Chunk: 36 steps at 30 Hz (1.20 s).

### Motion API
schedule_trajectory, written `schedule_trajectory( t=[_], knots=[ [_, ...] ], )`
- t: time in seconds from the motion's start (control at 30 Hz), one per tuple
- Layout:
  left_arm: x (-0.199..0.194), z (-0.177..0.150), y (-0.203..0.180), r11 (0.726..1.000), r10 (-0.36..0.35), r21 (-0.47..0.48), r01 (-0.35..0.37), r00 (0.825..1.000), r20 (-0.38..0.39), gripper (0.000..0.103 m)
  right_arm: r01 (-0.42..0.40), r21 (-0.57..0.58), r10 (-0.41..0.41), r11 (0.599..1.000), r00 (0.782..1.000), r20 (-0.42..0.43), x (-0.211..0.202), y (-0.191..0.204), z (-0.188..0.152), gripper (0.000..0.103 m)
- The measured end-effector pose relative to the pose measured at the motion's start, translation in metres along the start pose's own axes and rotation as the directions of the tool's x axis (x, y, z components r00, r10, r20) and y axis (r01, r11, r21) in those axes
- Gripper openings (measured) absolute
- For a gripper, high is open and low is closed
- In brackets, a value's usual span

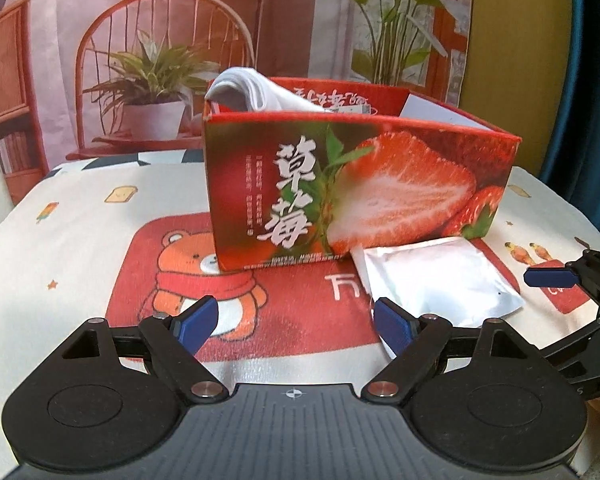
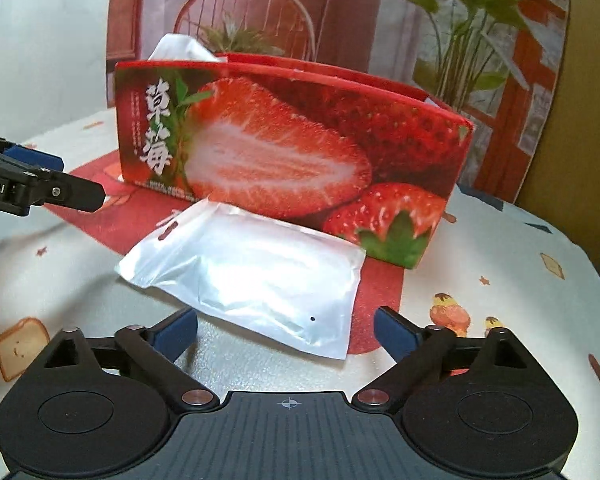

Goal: Organize soft objects
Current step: 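Move both grippers down to the clear plastic bag beside the box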

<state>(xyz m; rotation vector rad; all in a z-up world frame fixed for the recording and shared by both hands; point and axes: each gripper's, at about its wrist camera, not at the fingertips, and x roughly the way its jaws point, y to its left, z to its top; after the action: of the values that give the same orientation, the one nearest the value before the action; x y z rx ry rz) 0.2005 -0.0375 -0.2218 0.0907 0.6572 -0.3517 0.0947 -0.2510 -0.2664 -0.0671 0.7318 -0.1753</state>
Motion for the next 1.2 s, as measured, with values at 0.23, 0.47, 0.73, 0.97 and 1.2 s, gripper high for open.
schedule_trajectory(
  t=[0.23,0.47,0.73,0.97,1.2],
  knots=[
    [0.003,-0.010,0.004,1.000,0.002,-0.017,-0.003,1.000,-0.019,0.087,0.031,-0.029,-0.031,0.999,1.000,-0.005,0.004,0.004,0.000,0.100],
    [0.006,-0.015,0.007,1.000,0.002,-0.016,-0.003,0.999,-0.033,0.087,0.023,0.008,-0.023,1.000,1.000,-0.020,0.005,-0.002,0.000,0.102],
    [0.007,-0.014,0.006,1.000,-0.004,-0.020,0.003,0.999,-0.034,0.087,0.001,0.042,0.000,0.999,1.000,-0.031,0.010,-0.007,0.001,0.102],
    [0.008,-0.012,0.005,1.000,-0.012,-0.019,0.011,0.999,-0.033,0.087,-0.010,0.064,0.013,0.998,0.999,-0.049,0.016,-0.011,0.004,0.102],
    [0.007,-0.011,0.004,1.000,-0.008,-0.015,0.007,0.999,-0.033,0.087,0.021,0.030,-0.019,0.999,0.998,-0.053,0.020,-0.006,0.009,0.102]
  ],
)
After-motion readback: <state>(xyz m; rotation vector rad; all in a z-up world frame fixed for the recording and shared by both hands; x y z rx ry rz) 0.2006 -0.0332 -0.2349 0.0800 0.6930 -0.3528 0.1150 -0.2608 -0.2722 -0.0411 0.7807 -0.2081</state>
